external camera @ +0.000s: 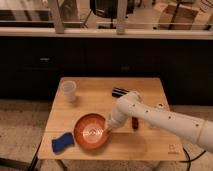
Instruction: Drag the ceramic bowl in a circle
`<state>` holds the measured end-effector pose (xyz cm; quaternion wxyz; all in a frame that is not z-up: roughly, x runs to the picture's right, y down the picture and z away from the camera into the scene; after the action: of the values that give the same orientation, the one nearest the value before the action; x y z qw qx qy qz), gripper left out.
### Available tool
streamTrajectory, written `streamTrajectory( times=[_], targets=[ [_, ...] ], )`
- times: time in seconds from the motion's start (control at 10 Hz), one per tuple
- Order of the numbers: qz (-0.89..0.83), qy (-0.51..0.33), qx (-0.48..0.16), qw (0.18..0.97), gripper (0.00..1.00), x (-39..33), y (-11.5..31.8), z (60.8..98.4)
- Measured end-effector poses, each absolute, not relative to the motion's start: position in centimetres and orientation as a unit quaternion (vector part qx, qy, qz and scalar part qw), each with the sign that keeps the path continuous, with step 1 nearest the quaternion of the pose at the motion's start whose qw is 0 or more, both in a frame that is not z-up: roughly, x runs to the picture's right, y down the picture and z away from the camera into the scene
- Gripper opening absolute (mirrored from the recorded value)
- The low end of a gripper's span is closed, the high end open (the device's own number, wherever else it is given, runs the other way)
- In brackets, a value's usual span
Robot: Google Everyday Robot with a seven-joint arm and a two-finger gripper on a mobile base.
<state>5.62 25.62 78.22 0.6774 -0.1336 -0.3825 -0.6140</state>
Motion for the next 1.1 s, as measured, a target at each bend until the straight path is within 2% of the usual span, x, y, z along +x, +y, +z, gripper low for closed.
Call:
streamTrajectory(
  times=[0.3, 0.6, 0.9, 1.1],
  targets=[
    [-0.605, -0.349, -0.144, 0.701, 0.03, 13.0, 26.7, 77.1],
    [-0.598, -0.334, -0.147, 0.714, 0.03, 15.5, 24.7, 79.2],
    [-0.591, -0.336, -0.138, 0.72, 0.03, 14.0, 20.6, 83.1],
    [-0.585, -0.341, -0.138, 0.723, 0.03, 10.1, 18.4, 84.9]
  ],
)
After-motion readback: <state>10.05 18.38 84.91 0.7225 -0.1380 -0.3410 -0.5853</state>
